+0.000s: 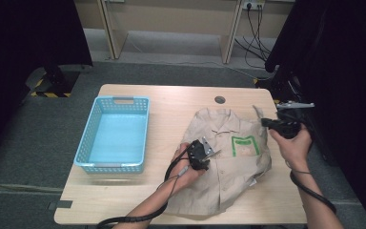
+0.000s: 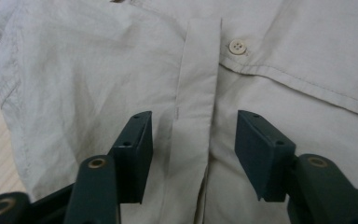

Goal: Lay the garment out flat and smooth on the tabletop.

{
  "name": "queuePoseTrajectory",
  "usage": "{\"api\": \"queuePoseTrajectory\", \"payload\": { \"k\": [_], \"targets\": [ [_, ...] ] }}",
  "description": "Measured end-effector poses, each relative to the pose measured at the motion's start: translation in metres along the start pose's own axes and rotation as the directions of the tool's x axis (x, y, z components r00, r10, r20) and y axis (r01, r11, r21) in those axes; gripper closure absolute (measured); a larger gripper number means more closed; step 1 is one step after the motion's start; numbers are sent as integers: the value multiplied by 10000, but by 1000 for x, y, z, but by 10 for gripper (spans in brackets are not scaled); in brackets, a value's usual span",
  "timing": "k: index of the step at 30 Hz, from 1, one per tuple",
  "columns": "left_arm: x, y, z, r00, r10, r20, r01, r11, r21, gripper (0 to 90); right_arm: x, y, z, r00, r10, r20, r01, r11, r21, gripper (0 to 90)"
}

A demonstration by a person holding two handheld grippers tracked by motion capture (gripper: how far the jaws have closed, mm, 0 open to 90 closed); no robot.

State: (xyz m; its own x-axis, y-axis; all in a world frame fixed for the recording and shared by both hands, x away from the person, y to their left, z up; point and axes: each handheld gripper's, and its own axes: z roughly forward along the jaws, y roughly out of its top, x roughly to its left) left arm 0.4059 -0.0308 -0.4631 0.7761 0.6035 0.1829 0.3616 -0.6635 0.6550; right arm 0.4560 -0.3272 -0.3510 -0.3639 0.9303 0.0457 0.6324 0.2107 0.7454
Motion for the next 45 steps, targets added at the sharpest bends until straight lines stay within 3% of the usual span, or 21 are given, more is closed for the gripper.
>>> {"api": "queuePoseTrajectory", "payload": {
  "k": [4,7,11,14,16,19,23,25,27,29,32,37,41,43,45],
  "targets": [
    [3,1,1,9999,-160,-59,160,9999,61,495,-31,7,-20,9983,357,461,-350,9993,-146,883],
    [4,1,2,9996,-224,-156,226,9997,112,510,-50,5,-22,9934,798,822,-796,9968,-64,882],
    [6,1,2,9995,-234,-215,236,9996,128,515,-68,-7,-9,9869,860,1365,-945,9939,565,870],
    [7,0,2,9992,-298,-256,301,9995,116,512,-77,-18,3,9725,778,2197,-1078,9859,1280,765],
    [7,0,2,9992,-292,-260,294,9995,82,509,-77,-24,4,9713,894,2204,-1266,9789,1606,718],
    [8,0,2,9991,-300,-284,302,9995,60,505,-65,-32,-5,9747,360,2207,-723,9846,1590,703],
    [7,0,0,9990,-258,-370,257,9997,-26,477,-38,-50,-18,9937,-220,1102,15,9831,1829,723],
    [4,0,-6,9992,-320,-232,313,9991,-301,459,-23,-63,-22,9969,-536,574,412,9790,1995,730],
    [-2,1,-17,9999,-122,3,122,9975,-689,431,-11,-77,-25,9975,-695,92,658,9732,2203,731],
    [-10,1,-32,9983,-77,583,144,9932,-1155,396,-1,-89,-28,9964,-797,-305,847,9671,2398,730],
    [-25,0,-52,9891,260,1450,0,9843,-1763,353,10,-103,-31,9936,-754,-845,938,9660,2411,721],
    [-56,-3,-71,9592,848,2699,-261,9765,-2139,294,29,-117,-32,9886,-663,-1352,978,9654,2417,678],
    [-84,-2,-68,9388,1588,3057,-969,9733,-2079,276,41,-122,-27,9850,-704,-1572,1084,9627,2480,671],
    [-94,-2,-62,9333,1889,3053,-1330,9718,-1946,276,45,-124,-23,9841,-699,-1634,1102,9613,2524,668],
    [-100,-3,-56,9326,2195,2864,-1681,9666,-1933,311,47,-124,-21,9838,-716,-1643,1117,9619,2497,663]
  ]
}}
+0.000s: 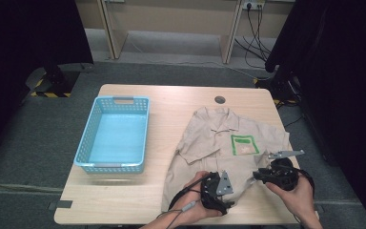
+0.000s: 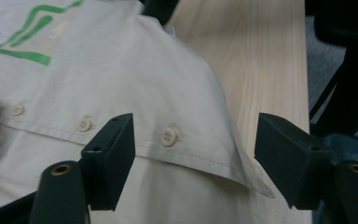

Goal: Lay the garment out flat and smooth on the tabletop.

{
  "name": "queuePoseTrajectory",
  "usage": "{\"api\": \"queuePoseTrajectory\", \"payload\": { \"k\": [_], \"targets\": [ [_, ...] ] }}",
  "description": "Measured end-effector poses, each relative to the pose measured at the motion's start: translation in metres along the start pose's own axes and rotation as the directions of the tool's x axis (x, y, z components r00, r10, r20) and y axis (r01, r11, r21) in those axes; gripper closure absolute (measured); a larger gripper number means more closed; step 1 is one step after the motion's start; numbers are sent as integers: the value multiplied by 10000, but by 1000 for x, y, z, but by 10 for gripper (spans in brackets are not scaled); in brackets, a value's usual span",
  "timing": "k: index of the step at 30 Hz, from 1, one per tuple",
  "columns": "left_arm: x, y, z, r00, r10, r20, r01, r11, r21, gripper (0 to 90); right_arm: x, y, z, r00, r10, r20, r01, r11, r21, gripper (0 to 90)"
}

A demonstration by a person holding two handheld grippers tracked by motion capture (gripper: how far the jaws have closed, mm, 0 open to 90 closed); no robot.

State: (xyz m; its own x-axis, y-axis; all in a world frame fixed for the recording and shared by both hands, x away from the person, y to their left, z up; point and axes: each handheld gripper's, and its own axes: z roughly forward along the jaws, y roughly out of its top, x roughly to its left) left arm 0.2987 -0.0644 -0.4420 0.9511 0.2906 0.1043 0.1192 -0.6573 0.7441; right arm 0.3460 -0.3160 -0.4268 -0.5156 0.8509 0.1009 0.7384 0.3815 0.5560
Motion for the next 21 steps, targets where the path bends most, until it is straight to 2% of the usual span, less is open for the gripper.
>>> {"api": "queuePoseTrajectory", "payload": {
  "k": [2,4,6,8,10,11,13,16,21],
  "targets": [
    [0,-1,5,9999,59,-114,-57,9999,113,389,0,1,0,10000,-62,-32,62,10000,-53,660],
    [2,-1,10,10000,42,-50,-41,9998,213,457,0,2,-1,10000,-12,-45,11,9999,-103,656],
    [4,-1,13,9998,128,-138,-123,9991,398,563,0,2,-1,10000,-20,-31,20,9999,-124,653],
    [7,1,13,9998,47,-214,-38,9990,455,697,0,2,-2,10000,22,-27,-22,9999,-146,652],
    [11,3,12,9995,-216,-251,223,9993,307,762,1,2,-3,10000,7,-44,-8,9999,-165,649],
    [15,4,11,9991,-368,-228,373,9990,244,781,2,2,-3,10000,-11,-43,10,9998,-189,647],
    [23,7,5,9965,-655,-524,652,9978,-70,808,3,2,-6,10000,-54,-63,52,9996,-286,647],
    [35,10,-5,9918,-1069,-696,1045,9938,-368,819,3,4,-11,9999,-120,-22,119,9990,-442,646],
    [55,16,-17,9791,-1849,-842,1775,9801,-884,823,7,9,-14,9990,-447,11,447,9977,-518,648]
  ]
}}
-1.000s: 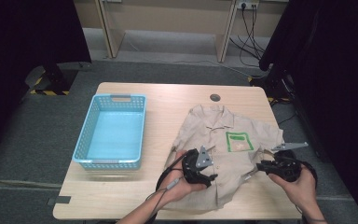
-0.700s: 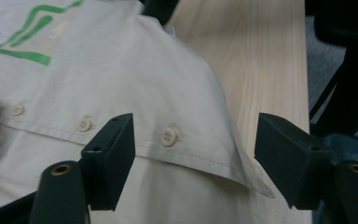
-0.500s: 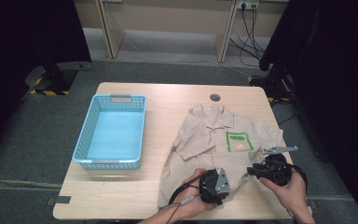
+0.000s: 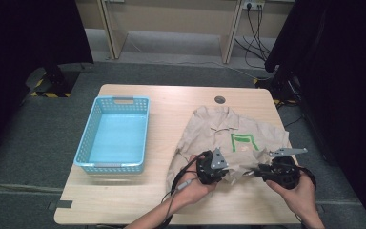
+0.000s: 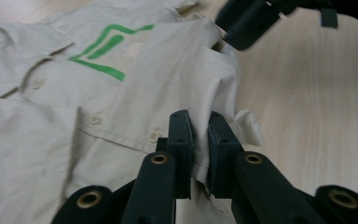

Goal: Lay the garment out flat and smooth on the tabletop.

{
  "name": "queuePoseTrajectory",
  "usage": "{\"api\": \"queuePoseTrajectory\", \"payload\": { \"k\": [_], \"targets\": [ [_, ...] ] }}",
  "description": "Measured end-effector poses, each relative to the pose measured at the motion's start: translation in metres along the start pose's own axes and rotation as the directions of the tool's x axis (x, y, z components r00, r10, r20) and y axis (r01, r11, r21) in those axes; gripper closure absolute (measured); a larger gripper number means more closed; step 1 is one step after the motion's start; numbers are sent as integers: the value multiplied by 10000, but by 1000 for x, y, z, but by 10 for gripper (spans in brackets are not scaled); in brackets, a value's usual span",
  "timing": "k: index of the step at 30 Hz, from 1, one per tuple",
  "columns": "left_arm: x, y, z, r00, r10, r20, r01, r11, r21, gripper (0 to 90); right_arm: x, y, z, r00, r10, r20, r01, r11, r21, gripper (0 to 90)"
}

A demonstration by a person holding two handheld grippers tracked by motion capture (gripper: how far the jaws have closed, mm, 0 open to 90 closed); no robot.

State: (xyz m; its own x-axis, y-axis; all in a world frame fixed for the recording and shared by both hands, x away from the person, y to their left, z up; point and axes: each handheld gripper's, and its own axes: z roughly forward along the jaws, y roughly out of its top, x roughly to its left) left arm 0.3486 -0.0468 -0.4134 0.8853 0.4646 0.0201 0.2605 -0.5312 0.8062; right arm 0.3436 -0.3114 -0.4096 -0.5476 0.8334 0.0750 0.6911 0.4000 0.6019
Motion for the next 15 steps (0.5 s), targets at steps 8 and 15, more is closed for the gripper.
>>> {"api": "queuePoseTrajectory", "payload": {
  "k": [8,15],
  "targets": [
    [32,2,-1,9917,-1237,-338,1229,9921,-245,824,16,7,3,9961,-822,-323,815,9965,-200,615],
    [40,-1,4,9884,-1438,-491,1439,9896,-2,824,30,20,12,9857,-1657,-318,1648,9859,-276,617]
  ]
}}
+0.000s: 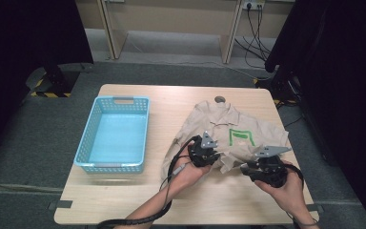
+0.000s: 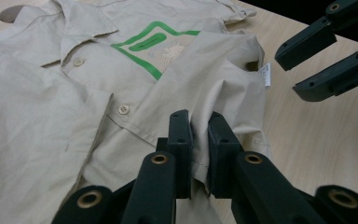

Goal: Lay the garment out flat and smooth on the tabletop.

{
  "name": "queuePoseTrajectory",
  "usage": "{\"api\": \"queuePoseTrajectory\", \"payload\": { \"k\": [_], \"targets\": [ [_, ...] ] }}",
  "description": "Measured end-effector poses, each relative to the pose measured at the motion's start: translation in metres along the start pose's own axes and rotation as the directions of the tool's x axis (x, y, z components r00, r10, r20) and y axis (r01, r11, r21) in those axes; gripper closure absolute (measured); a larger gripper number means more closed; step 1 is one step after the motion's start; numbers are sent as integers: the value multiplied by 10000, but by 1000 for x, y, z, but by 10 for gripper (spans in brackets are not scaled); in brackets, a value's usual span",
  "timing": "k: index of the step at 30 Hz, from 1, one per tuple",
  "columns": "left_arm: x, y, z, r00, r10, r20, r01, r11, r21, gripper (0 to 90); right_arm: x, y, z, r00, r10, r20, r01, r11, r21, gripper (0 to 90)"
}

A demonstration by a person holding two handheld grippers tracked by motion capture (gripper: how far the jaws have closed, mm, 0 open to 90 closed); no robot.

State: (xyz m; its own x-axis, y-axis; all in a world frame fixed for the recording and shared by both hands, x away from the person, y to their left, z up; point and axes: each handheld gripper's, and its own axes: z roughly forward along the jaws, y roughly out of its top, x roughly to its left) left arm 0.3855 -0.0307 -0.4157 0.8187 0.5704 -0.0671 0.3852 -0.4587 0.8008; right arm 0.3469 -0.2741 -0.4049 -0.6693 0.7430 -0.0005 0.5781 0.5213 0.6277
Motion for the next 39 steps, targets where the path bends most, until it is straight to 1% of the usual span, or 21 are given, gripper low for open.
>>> {"api": "queuePoseTrajectory", "payload": {
  "k": [2,5,7,8,11,13,15,19,21,24,26,27,28,29,31,32,33,34,36,39],
  "targets": [
    [0,0,1,10000,22,-35,-22,10000,29,824,2,5,7,9998,-200,-73,201,9998,94,633],
    [-1,0,2,9999,79,-88,-79,10000,48,824,5,8,21,9978,-616,-229,628,9965,545,649],
    [-1,-1,2,9999,113,-100,-113,9999,76,824,8,10,29,9957,-915,-113,921,9928,769,650],
    [-1,-1,2,9999,126,-119,-125,9999,89,824,10,11,32,9946,-1025,-135,1033,9910,854,651],
    [-1,0,3,9998,106,-138,-104,9999,111,824,12,13,41,9911,-1328,-120,1333,9848,1114,656],
    [-1,-1,3,9998,120,-168,-118,9999,120,824,11,12,48,9900,-1376,-294,1403,9817,1288,666],
    [-1,-1,3,9997,148,-170,-146,9998,150,824,10,12,52,9895,-1414,-293,1441,9805,1334,704],
    [0,-1,4,9998,117,-179,-113,9998,171,824,8,10,55,9873,-1551,-355,1585,9782,1338,858],
    [1,-1,4,9998,122,-184,-119,9998,176,824,10,9,55,9850,-1675,-425,1717,9764,1307,900],
    [1,-1,4,9996,156,-251,-152,9997,166,824,11,5,52,9822,-1814,-485,1864,9733,1341,900],
    [1,-1,3,9995,172,-270,-167,9997,183,823,11,2,47,9832,-1757,-489,1806,9754,1267,900],
    [1,-1,3,9995,181,-275,-176,9997,187,823,11,1,44,9833,-1778,-395,1812,9767,1147,900],
    [2,-1,4,9994,184,-296,-178,9997,191,824,11,1,40,9810,-1931,-202,1942,9757,1011,900],
    [2,0,4,9995,149,-295,-143,9997,195,824,10,2,37,9796,-2008,-90,2008,9757,878,883],
    [3,0,4,9993,104,-358,-98,9998,171,823,8,6,35,9777,-2097,-78,2098,9758,616,795],
    [3,0,4,9993,89,-362,-83,9998,162,824,8,8,35,9779,-2089,-98,2091,9763,562,760],
    [3,0,4,9993,83,-362,-77,9998,157,823,8,10,36,9777,-2094,-152,2099,9764,506,752],
    [3,-1,4,9993,59,-357,-53,9999,162,824,8,11,37,9758,-2180,-175,2186,9748,456,734],
    [3,-1,4,9994,97,-322,-91,9998,200,824,9,13,42,9718,-2354,-133,2358,9701,575,705],
    [2,-1,5,9994,136,-311,-130,9997,209,824,8,14,49,9662,-2561,-307,2577,9635,725,690]
  ]
}}
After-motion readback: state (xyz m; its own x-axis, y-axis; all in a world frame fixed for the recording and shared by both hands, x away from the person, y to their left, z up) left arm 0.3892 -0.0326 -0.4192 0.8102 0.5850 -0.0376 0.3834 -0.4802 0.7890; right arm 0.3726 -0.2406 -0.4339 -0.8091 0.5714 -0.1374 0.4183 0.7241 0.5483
